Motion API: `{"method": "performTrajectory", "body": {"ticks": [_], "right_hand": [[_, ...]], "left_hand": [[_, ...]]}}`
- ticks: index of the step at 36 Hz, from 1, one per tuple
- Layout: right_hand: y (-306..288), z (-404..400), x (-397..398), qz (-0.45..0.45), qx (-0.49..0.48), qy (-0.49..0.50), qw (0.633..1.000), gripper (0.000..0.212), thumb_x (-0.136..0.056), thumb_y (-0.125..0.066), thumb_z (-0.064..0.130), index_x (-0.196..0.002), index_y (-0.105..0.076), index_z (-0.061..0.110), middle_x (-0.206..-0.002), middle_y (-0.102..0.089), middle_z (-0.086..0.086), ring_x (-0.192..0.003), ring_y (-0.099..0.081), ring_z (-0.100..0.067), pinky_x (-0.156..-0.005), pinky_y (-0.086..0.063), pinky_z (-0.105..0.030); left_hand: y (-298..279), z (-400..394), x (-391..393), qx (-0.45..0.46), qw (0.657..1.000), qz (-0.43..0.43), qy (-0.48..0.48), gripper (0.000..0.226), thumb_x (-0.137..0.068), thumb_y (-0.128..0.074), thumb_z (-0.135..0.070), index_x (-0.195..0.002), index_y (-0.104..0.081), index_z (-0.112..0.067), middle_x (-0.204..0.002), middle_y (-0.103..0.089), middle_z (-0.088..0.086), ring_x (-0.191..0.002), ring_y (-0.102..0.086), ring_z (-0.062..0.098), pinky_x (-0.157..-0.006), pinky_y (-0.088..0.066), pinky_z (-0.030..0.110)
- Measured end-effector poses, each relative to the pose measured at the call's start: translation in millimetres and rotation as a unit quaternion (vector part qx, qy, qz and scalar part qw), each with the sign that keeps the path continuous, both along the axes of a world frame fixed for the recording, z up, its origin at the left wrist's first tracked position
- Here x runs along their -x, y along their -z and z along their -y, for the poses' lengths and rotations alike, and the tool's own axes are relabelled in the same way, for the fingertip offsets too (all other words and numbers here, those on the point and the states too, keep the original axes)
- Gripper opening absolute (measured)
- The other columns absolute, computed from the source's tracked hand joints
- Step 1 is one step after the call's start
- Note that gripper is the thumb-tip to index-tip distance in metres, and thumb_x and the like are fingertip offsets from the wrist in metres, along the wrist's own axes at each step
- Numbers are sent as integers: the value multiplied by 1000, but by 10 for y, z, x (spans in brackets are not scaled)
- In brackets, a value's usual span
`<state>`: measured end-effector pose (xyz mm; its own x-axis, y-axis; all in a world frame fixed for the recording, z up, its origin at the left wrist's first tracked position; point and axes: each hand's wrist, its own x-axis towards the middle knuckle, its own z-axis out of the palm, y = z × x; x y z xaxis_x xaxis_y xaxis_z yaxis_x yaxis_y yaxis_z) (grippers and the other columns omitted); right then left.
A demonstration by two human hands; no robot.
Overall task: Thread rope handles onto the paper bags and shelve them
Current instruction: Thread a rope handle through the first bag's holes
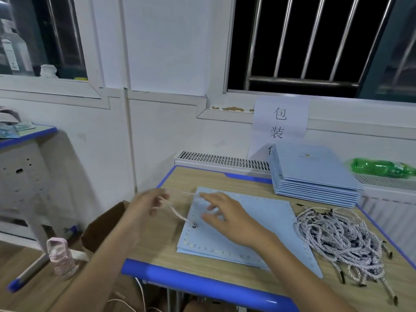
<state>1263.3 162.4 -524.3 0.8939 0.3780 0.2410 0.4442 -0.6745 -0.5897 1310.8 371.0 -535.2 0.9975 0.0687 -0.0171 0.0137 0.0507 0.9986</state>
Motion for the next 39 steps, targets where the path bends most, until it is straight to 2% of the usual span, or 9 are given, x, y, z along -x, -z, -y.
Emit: {"method": "performTrajectory", "body": {"ticks": [2,5,7,11,16,19,25,33,39], "right_hand": [[119,221,166,-36,94,-20,995,69,-89,-55,51,-148,-26,30,-148,-29,7,-135,-28,-7,-112,-21,-22],[241,461,409,-28,240,-6,970,90,-72,-42,78,-148,-11,42,-155,-6,11,-142,2,-4,-114,2,-27],[282,554,516,1,278,22,960,87,-71,-21,83,-148,-8,45,-156,-3,10,-143,3,-7,-116,1,-31],[388,584,495,179,359,61,914,71,-95,-3,62,-123,-60,30,-119,-63,1,-108,-63,-15,-85,-53,-25],[224,557,403,365,335,55,867,62,-104,-14,37,-77,-67,19,-67,-65,5,-57,-65,-15,-38,-43,-23],[-288,576,400,496,285,115,812,53,-103,-26,29,-63,-59,20,-51,-53,6,-42,-53,-16,-41,-21,-20],[-1048,509,74,595,218,197,748,34,-95,-45,25,-71,-66,14,-59,-60,-1,-58,-57,-25,-64,-32,-34],[-854,879,-213,384,184,178,887,50,-89,-49,38,-135,-50,17,-135,-50,-7,-124,-41,-23,-106,-28,-38],[-325,1457,-85,204,83,256,941,32,-96,-51,17,-127,-54,8,-128,-49,-12,-109,-55,-28,-90,-43,-36]], "left_hand": [[67,-210,-118,-153,985,34,-72,26,-92,-57,-15,-67,-61,-10,-66,-58,3,-62,-48,14,-58,-35,27],[211,-500,-239,-531,838,47,-118,22,-89,-60,-31,-89,-65,-10,-95,-65,11,-95,-56,30,-85,-37,37],[314,-545,-241,-589,798,83,-102,43,-83,-64,-40,-113,-61,-9,-121,-58,16,-116,-49,34,-98,-35,42],[203,-233,125,-482,810,306,136,77,-74,-40,-83,-123,-57,-27,-127,-53,-15,-120,-48,6,-103,-32,23],[125,-96,259,-430,802,285,301,72,-59,-64,-77,-124,-34,-68,-135,-41,-38,-129,-31,-16,-109,-22,9],[-113,-148,227,-338,850,335,225,47,-69,-67,-54,-114,-55,-51,-115,-61,-30,-111,-55,-10,-97,-40,12],[-661,40,238,-160,914,353,116,12,-83,-67,-14,-78,-66,-25,-66,-67,-22,-64,-61,-5,-61,-45,6],[-612,353,81,-21,976,214,30,10,-91,-60,-16,-91,-70,-13,-91,-74,3,-82,-70,20,-71,-55,31],[-220,562,-120,-28,996,90,2,14,-94,-55,-9,-95,-65,0,-85,-69,12,-54,-65,9,-50,-53,21]]}}
